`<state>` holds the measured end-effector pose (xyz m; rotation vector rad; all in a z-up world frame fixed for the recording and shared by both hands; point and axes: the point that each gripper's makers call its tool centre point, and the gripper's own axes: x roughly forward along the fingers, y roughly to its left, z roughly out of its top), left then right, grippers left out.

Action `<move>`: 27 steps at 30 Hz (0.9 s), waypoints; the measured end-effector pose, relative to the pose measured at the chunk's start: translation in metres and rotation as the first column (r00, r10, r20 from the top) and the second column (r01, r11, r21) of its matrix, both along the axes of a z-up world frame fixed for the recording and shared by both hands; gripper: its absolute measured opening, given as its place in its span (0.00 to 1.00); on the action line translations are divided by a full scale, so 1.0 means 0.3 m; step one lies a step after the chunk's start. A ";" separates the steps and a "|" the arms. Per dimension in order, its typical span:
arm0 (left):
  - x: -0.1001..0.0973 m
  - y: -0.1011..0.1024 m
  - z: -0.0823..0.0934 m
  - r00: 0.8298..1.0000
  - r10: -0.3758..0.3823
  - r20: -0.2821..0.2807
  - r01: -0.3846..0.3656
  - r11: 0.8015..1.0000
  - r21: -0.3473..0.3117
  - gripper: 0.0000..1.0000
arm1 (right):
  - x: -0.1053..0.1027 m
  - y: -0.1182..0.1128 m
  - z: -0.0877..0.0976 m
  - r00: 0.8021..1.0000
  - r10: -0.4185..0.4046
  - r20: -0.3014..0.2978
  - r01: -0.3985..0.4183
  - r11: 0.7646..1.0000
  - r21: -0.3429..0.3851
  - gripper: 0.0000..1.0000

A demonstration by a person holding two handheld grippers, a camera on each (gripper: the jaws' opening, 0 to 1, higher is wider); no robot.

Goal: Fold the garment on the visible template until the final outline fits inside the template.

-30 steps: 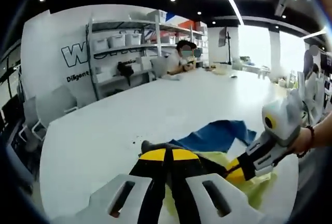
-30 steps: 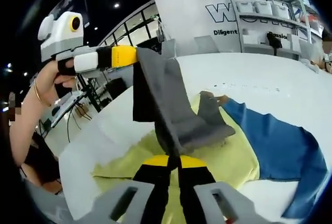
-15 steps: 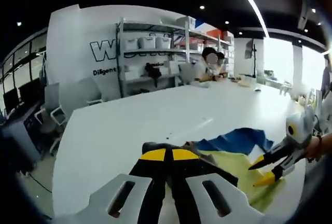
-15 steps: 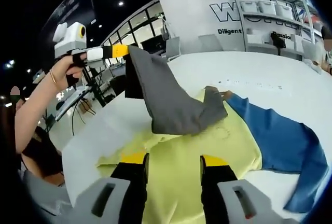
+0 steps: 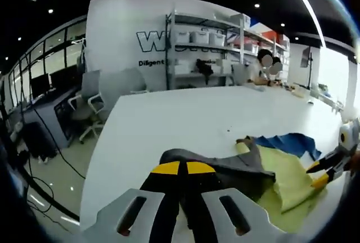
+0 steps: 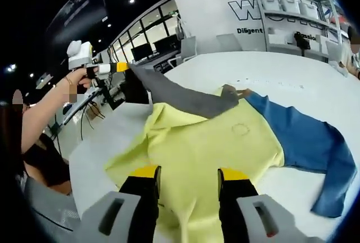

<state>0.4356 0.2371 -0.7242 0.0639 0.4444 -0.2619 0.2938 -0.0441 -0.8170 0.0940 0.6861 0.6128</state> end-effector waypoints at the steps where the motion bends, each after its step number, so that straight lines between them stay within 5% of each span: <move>1: -0.006 0.010 -0.019 1.000 0.007 -0.014 -0.007 1.000 0.011 0.00 | -0.003 -0.002 -0.001 1.000 0.001 -0.002 -0.001 1.000 -0.002 0.36; 5: -0.030 0.037 -0.088 0.997 0.040 -0.065 -0.038 0.999 0.037 0.00 | -0.005 -0.007 -0.005 1.000 -0.005 -0.007 0.005 1.000 -0.004 0.37; 9: -0.052 0.063 -0.152 0.992 0.069 -0.110 -0.054 0.990 0.129 0.00 | -0.007 -0.007 -0.003 1.000 -0.004 -0.004 0.004 1.000 -0.005 0.37; 20: -0.083 0.071 -0.265 0.984 0.081 -0.160 -0.060 0.990 0.129 0.00 | -0.016 -0.018 -0.013 1.000 -0.002 -0.013 0.002 1.000 -0.016 0.39; 27: -0.099 0.136 -0.315 0.974 0.128 -0.185 -0.102 0.985 0.141 0.00 | -0.025 -0.020 -0.020 1.000 0.003 -0.025 -0.003 1.000 -0.023 0.40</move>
